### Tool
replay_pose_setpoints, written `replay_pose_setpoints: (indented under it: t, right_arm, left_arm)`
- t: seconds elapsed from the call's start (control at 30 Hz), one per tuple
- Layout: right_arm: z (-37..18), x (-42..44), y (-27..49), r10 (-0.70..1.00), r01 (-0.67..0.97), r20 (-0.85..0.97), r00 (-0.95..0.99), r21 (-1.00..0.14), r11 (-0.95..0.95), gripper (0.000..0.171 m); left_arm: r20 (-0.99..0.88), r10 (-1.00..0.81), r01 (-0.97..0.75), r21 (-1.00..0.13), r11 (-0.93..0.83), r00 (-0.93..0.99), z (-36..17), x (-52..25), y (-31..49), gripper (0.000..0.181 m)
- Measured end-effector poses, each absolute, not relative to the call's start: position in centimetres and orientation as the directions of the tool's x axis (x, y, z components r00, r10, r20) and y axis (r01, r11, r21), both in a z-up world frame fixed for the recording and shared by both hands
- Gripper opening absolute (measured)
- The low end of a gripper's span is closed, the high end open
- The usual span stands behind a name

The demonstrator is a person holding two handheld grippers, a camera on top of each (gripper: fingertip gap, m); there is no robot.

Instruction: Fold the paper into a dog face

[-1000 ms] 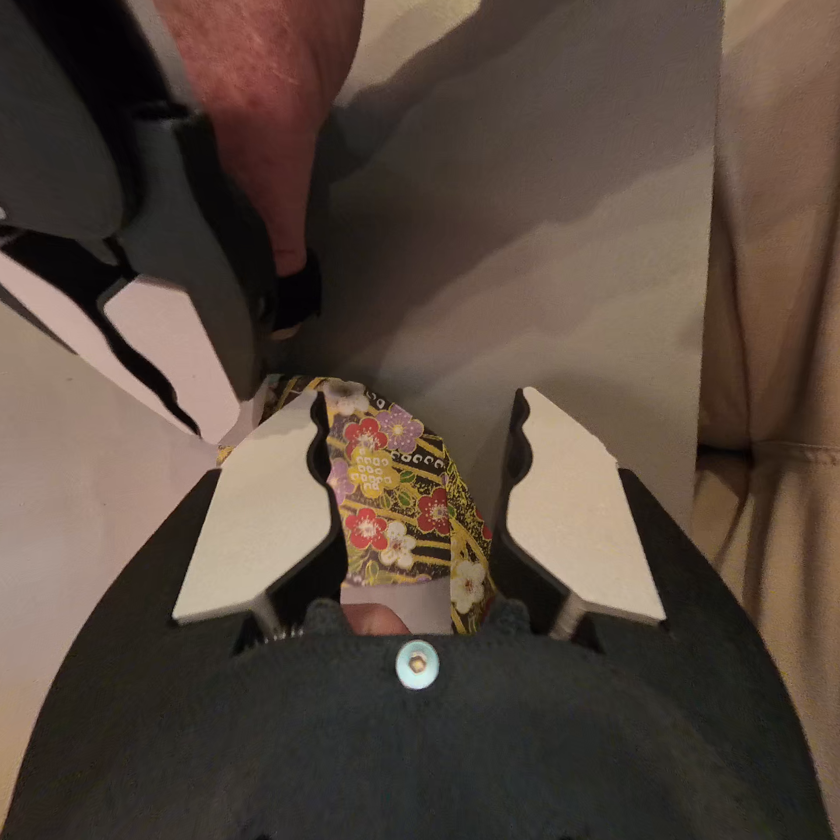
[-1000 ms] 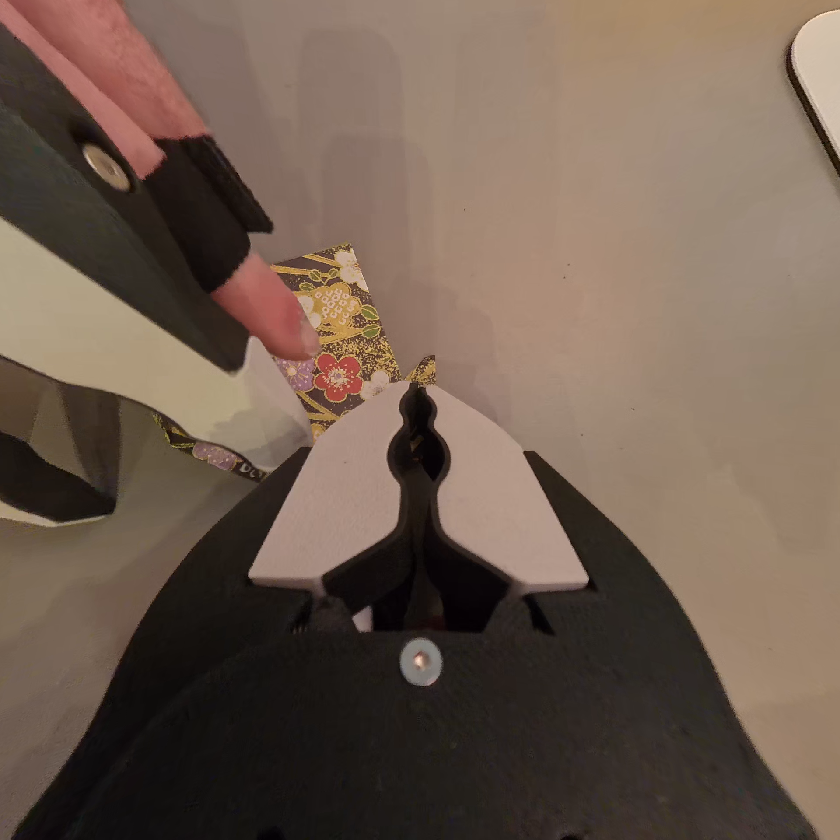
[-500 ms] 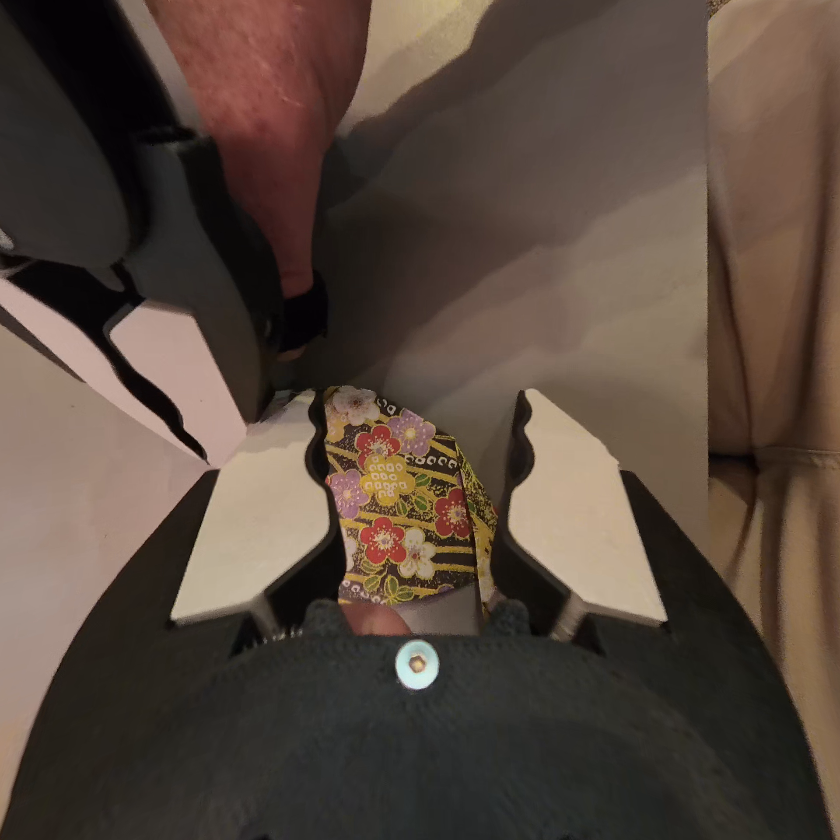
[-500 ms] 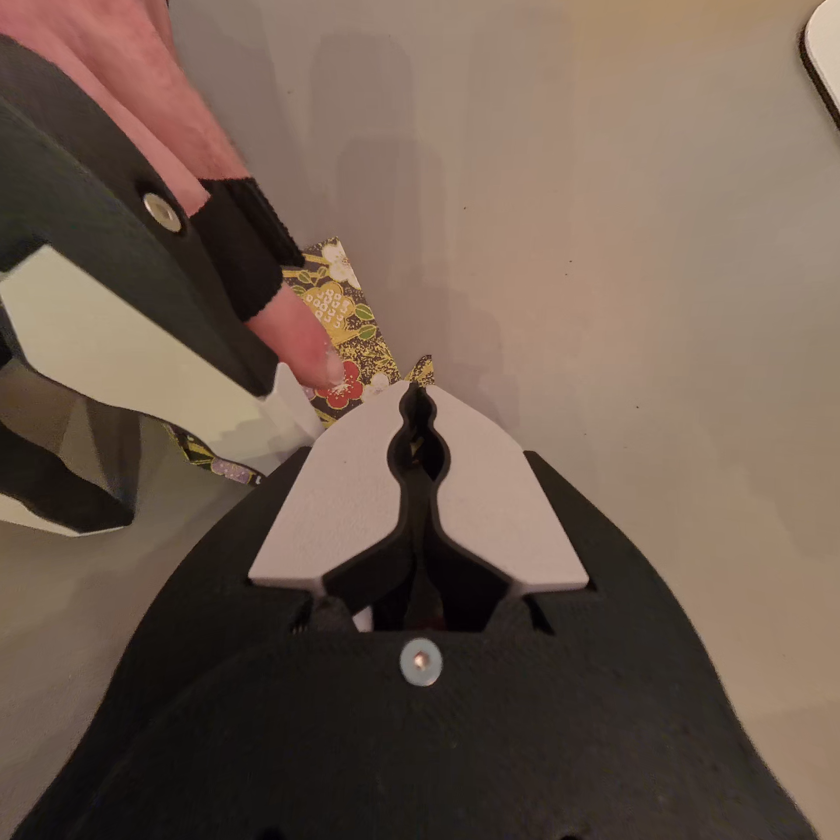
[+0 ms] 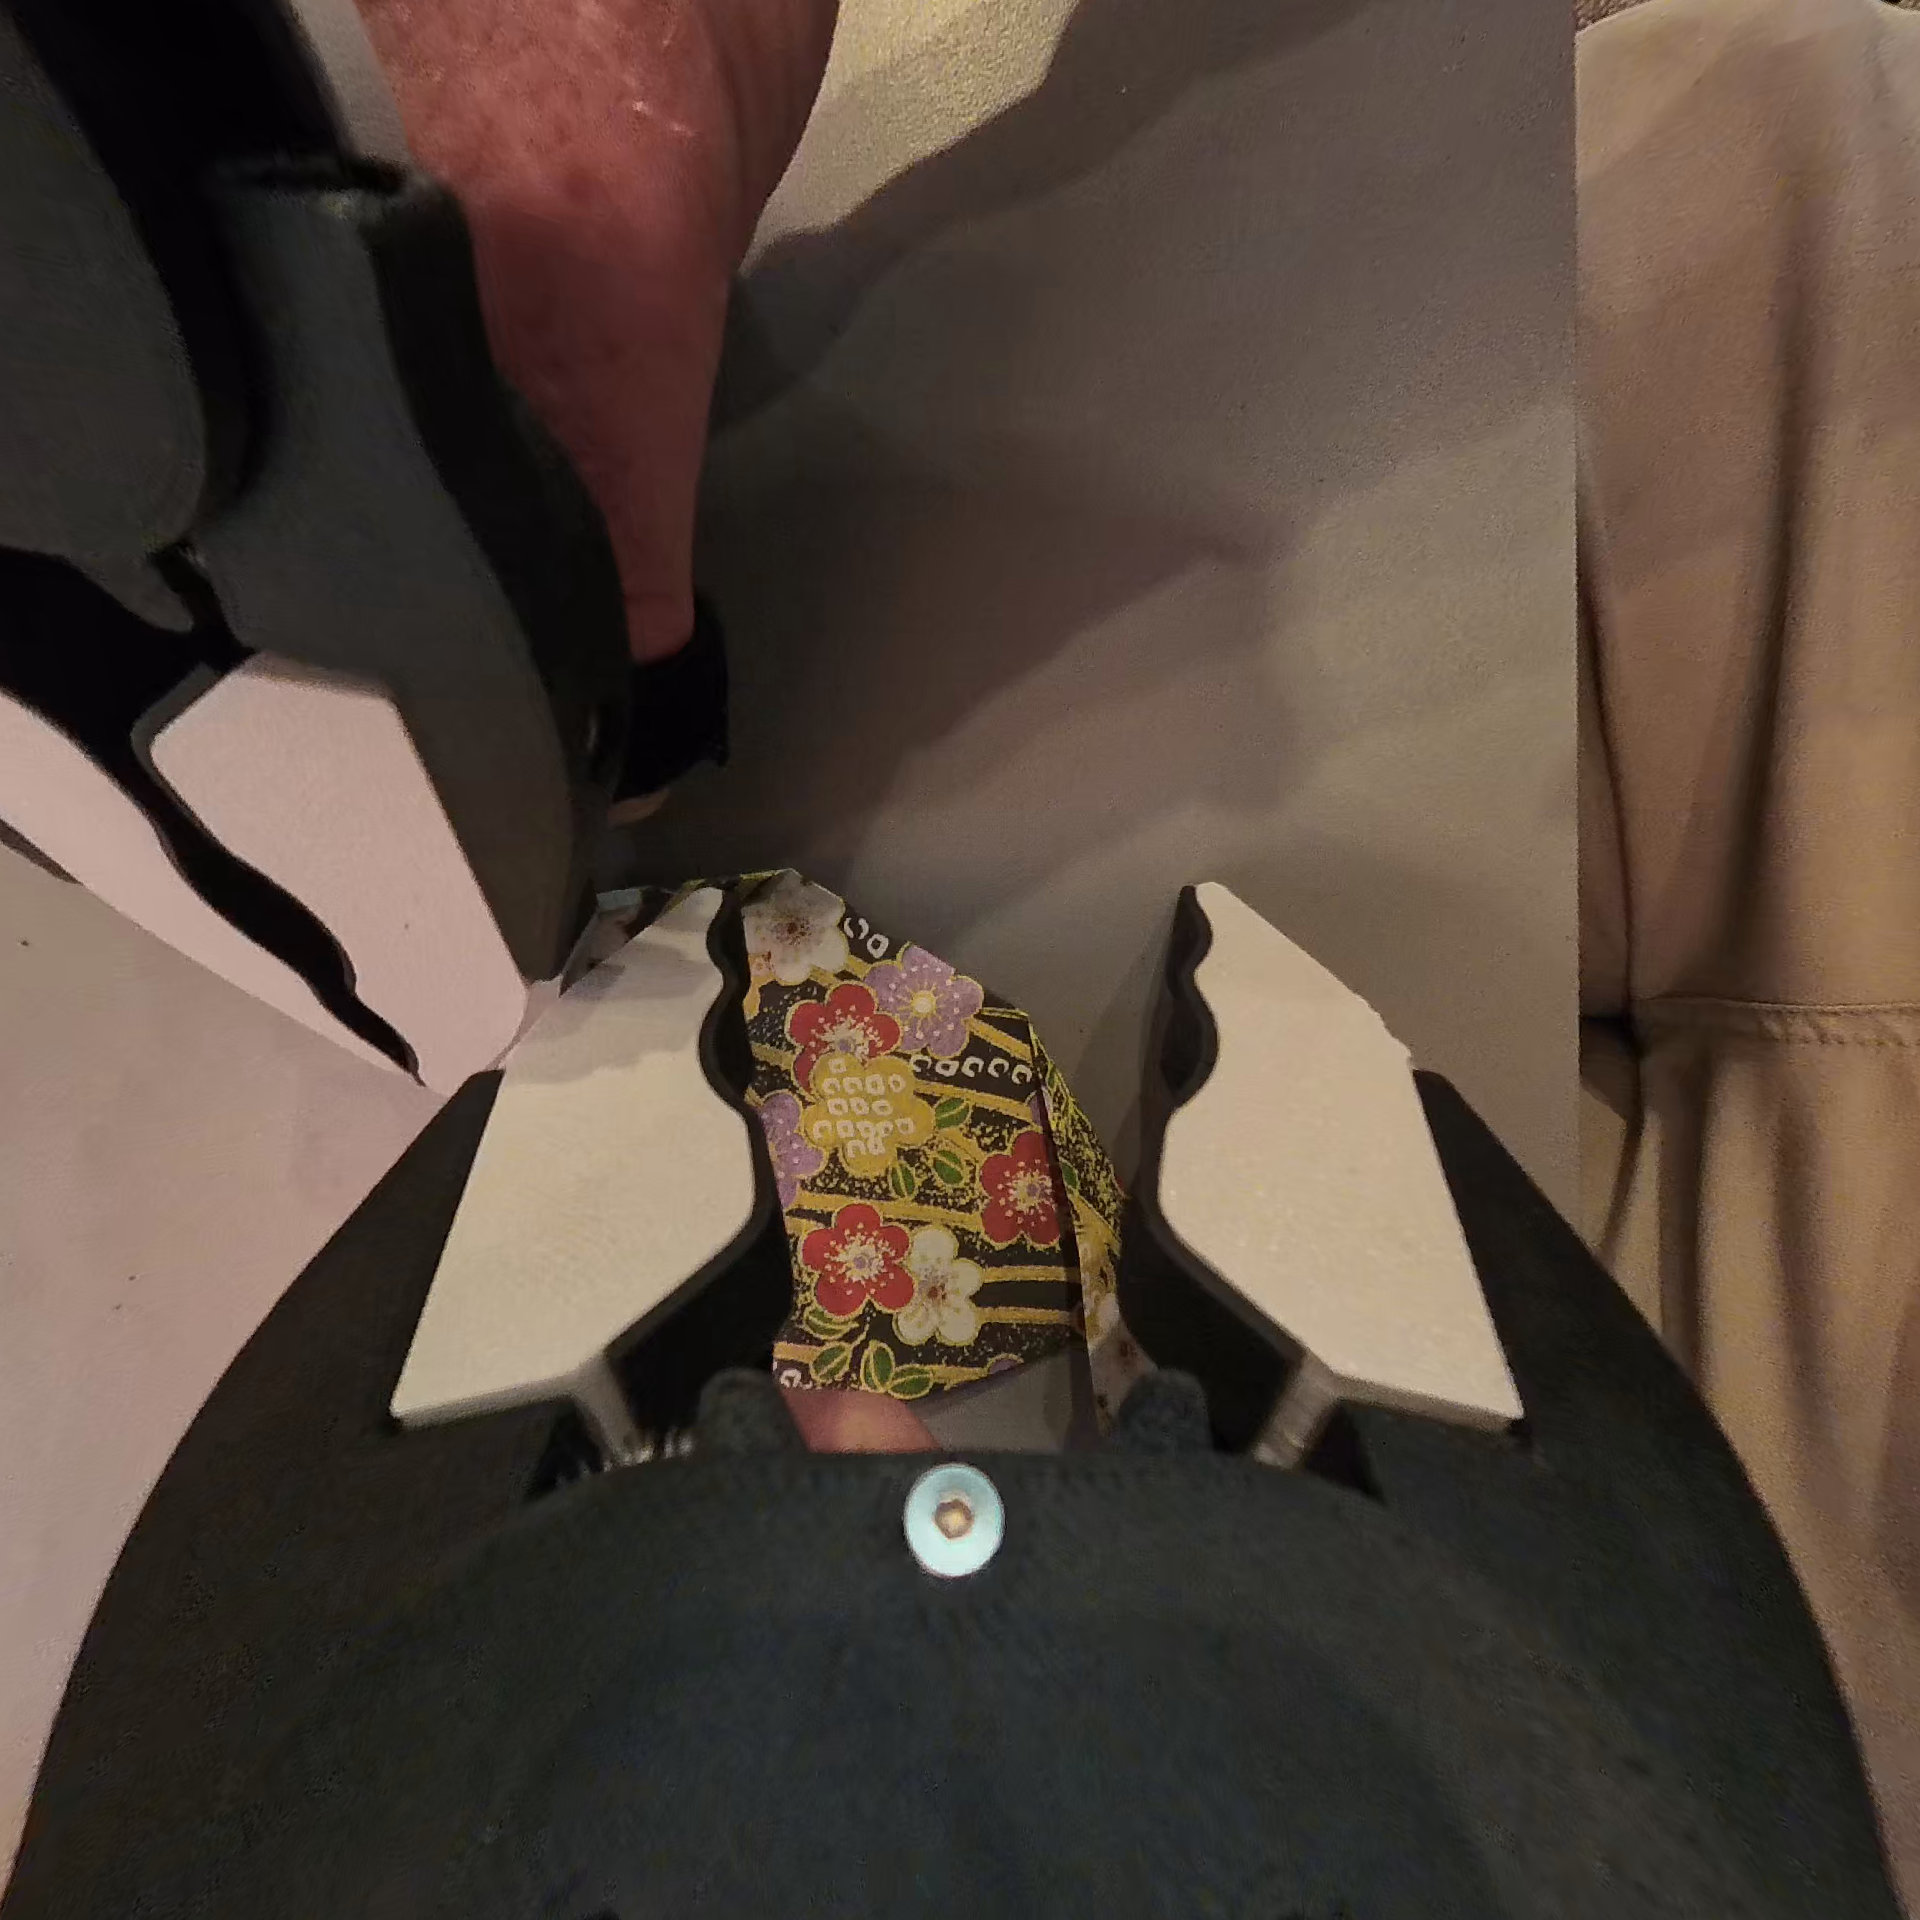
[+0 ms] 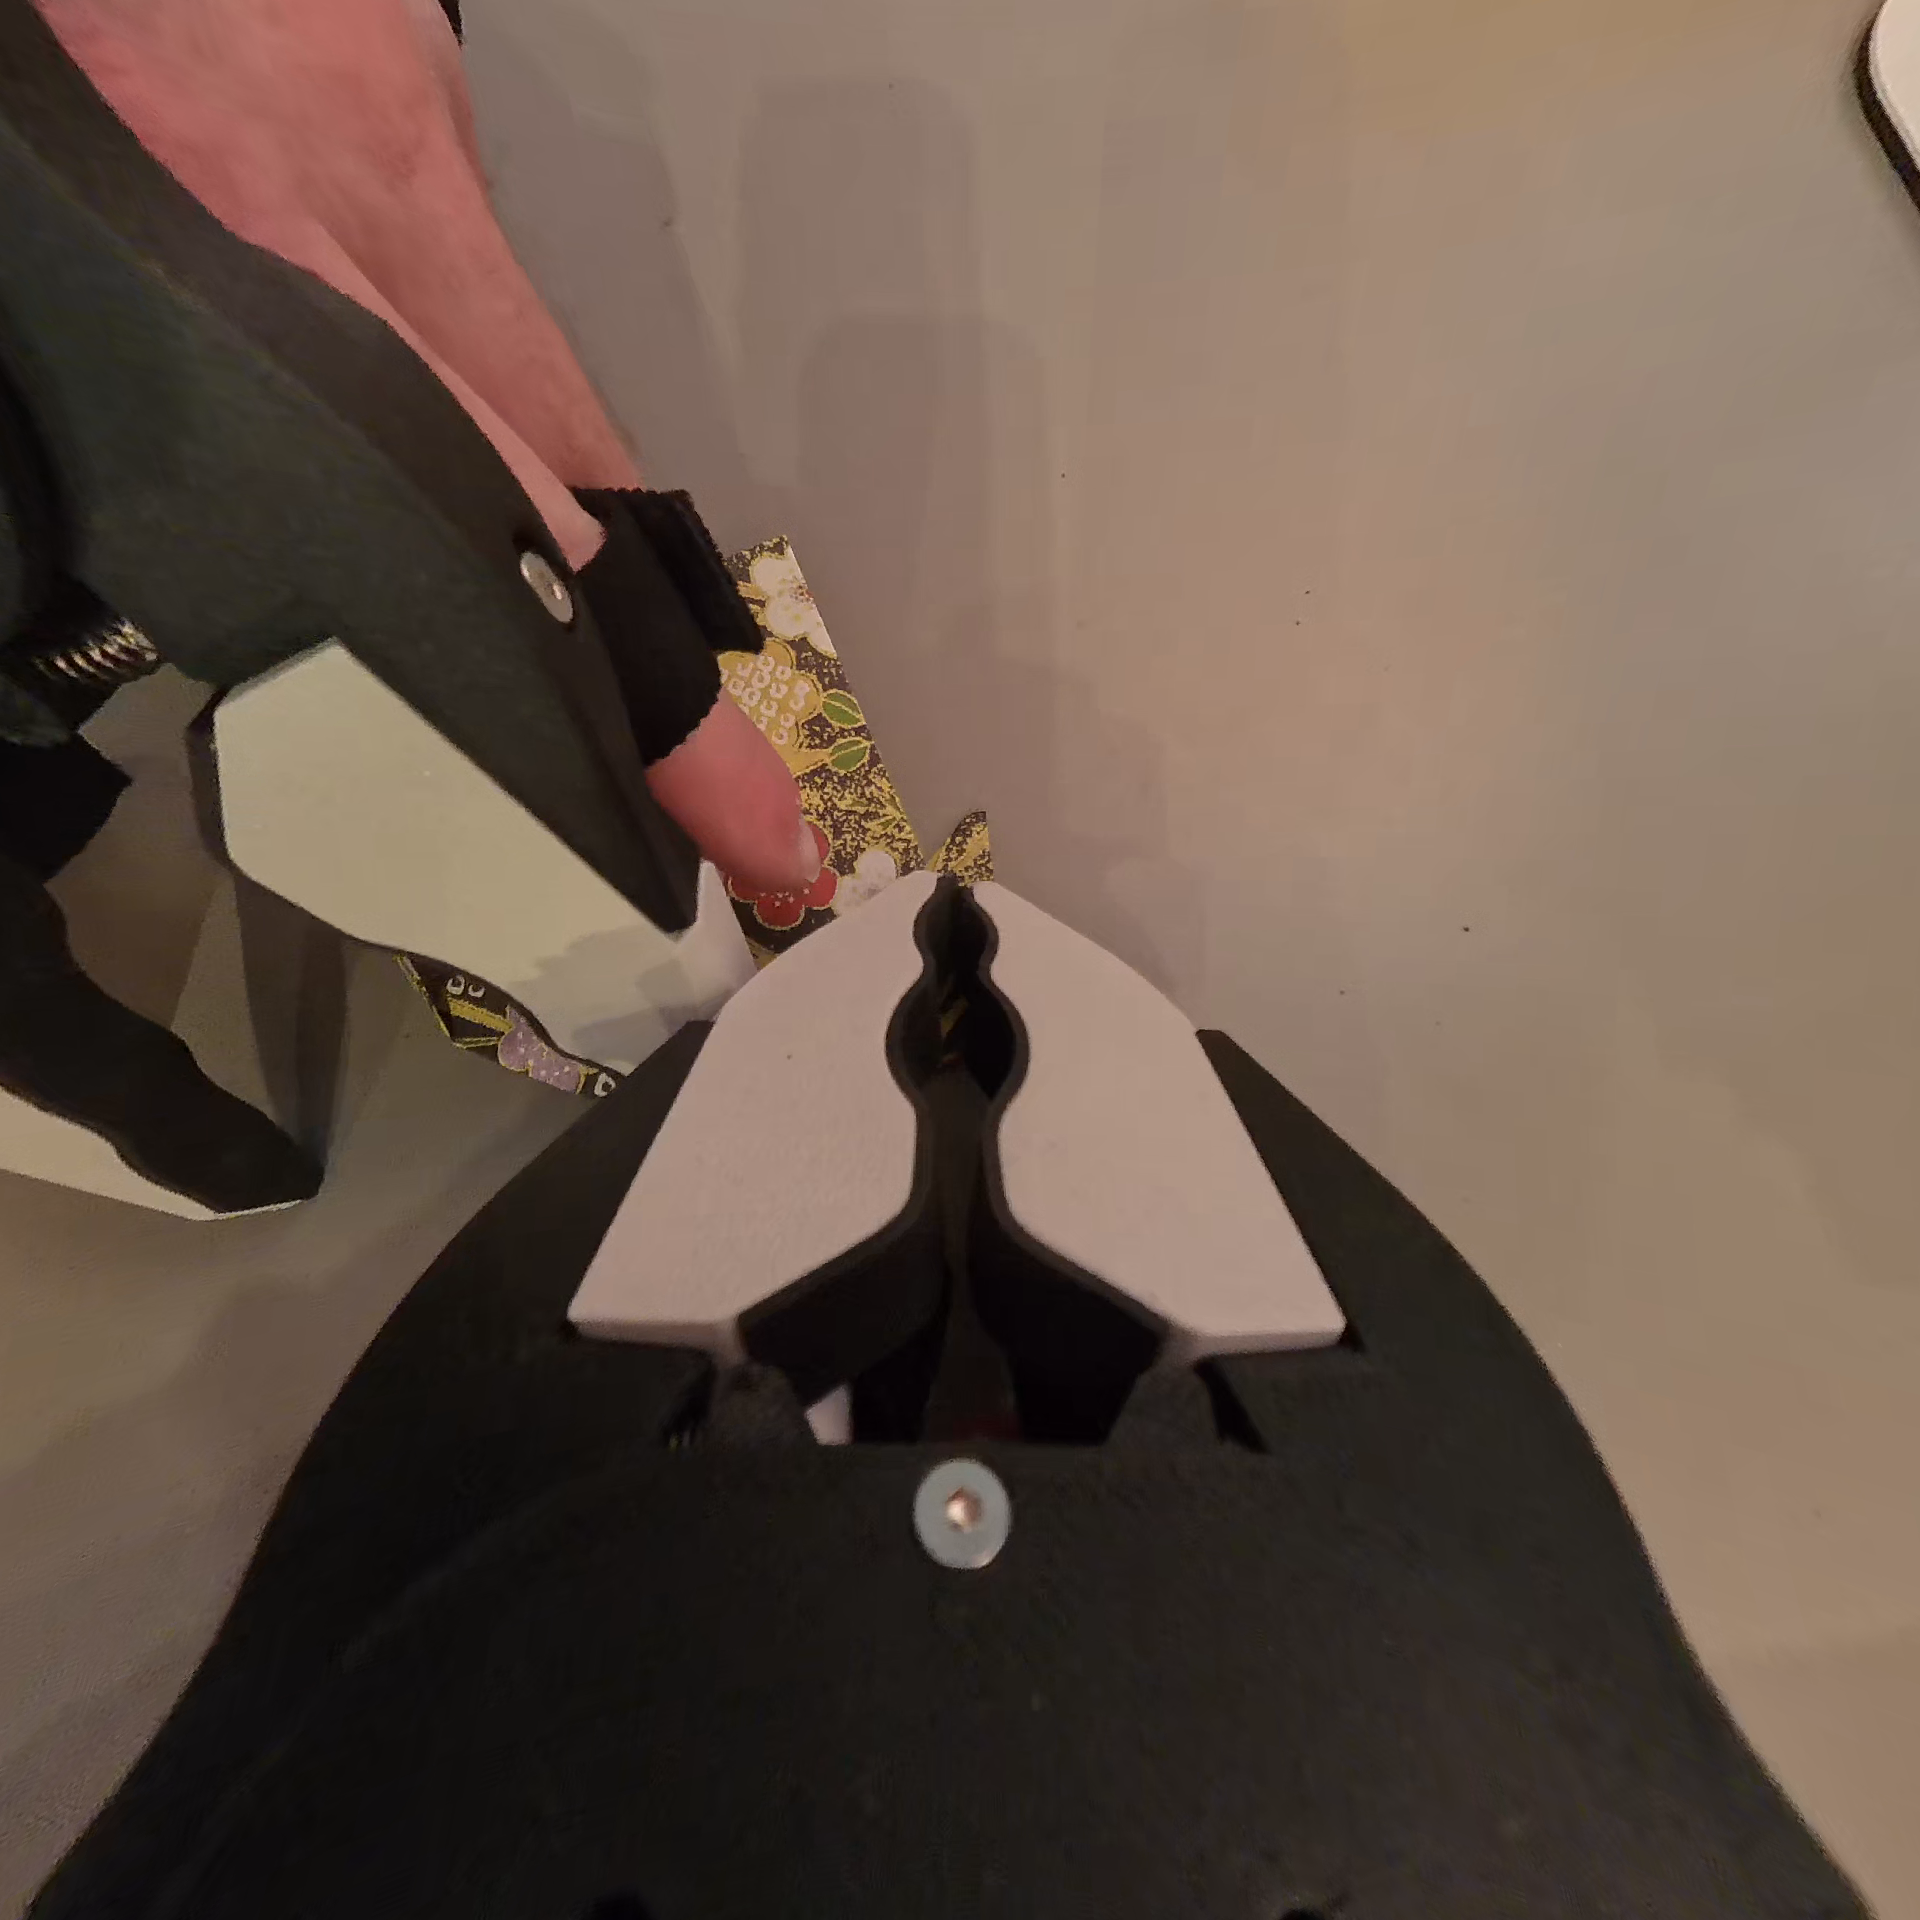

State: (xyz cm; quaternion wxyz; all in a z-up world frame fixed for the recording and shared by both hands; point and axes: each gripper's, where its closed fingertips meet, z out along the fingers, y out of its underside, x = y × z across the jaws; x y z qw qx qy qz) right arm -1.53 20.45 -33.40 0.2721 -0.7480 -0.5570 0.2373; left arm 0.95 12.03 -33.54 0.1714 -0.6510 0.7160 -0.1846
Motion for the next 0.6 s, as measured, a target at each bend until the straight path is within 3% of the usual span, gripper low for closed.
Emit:
replay_pose_setpoints:
  t: [0.27,0.6]
  right_arm:
    - [-31.7,0.0,19.1,0.951,0.604,-0.133,0.278,-0.746,-0.281,0.004]
    - [-33.3,1.1,17.5,0.983,0.724,-0.016,0.183,-0.675,-0.146,0.000]
  left_arm:
    - [-0.004,-0.996,-0.850,-0.520,0.080,-0.092,-33.5,0.9,12.0,0.078]
    - [-0.008,-0.995,-0.857,-0.507,0.092,-0.102,-33.6,0.9,12.0,0.077]
